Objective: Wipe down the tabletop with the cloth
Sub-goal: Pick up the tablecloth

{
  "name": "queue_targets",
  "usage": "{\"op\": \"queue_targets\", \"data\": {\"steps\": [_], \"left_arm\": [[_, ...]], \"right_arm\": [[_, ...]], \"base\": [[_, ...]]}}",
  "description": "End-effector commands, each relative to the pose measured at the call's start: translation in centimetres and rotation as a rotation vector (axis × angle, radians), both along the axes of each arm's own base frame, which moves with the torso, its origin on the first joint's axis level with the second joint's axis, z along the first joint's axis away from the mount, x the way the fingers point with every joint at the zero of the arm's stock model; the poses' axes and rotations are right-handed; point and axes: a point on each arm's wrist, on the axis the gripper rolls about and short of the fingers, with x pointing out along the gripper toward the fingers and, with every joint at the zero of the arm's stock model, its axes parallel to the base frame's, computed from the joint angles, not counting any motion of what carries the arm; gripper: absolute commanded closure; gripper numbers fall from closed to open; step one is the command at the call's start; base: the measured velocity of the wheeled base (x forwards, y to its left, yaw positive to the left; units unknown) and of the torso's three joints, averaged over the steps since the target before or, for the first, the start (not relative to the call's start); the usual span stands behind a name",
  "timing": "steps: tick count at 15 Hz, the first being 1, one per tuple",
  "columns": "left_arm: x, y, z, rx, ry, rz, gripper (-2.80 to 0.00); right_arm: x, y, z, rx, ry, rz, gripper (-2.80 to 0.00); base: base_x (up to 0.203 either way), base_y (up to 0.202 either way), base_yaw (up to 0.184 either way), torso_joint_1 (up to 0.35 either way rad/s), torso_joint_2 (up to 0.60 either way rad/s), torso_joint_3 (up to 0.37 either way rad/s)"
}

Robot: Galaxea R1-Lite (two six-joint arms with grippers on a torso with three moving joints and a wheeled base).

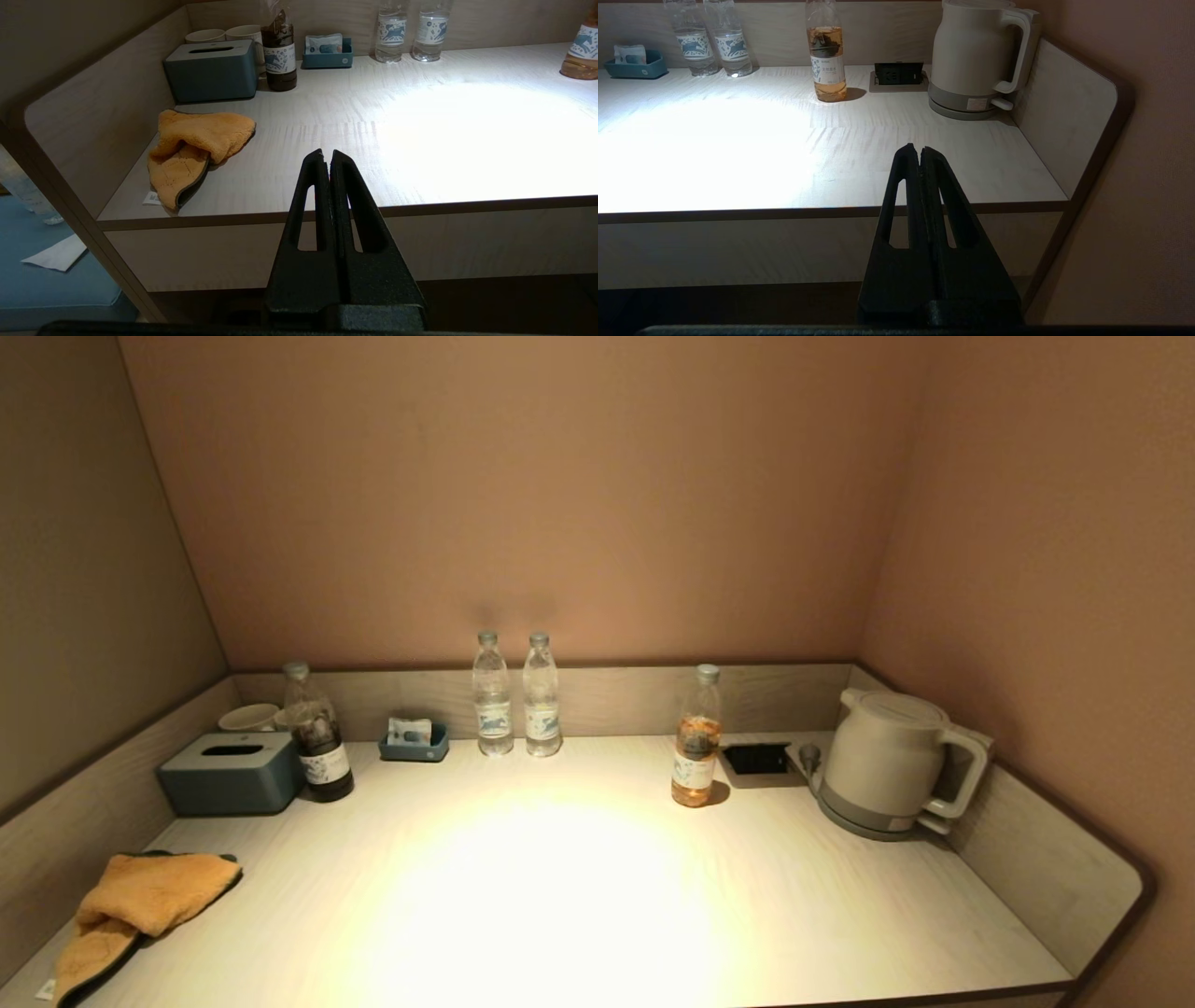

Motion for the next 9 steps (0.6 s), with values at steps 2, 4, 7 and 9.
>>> {"op": "queue_targets", "data": {"steps": [2, 4, 7, 9], "left_arm": [[0.0, 0.01, 0.01, -0.001, -0.002, 0.003, 0.0], [0.0, 0.0, 0.03, 0.001, -0.003, 0.001, 0.0], [0.0, 0.01, 0.06, -0.007, -0.006, 0.003, 0.0], [0.0, 0.01, 0.06, -0.006, -0.006, 0.004, 0.0]], "right_arm": [[0.0, 0.0, 0.01, 0.0, -0.001, 0.001, 0.0], [0.0, 0.0, 0.01, 0.0, -0.001, 0.001, 0.0], [0.0, 0.0, 0.01, 0.0, -0.001, 0.001, 0.0], [0.0, 0.0, 0.01, 0.0, -0.001, 0.001, 0.0]], "base": [[0.0, 0.0, 0.0, 0.0, 0.0, 0.0], [0.0, 0.0, 0.0, 0.0, 0.0, 0.0], [0.0, 0.0, 0.0, 0.0, 0.0, 0.0], [0.0, 0.0, 0.0, 0.0, 0.0, 0.0]]}}
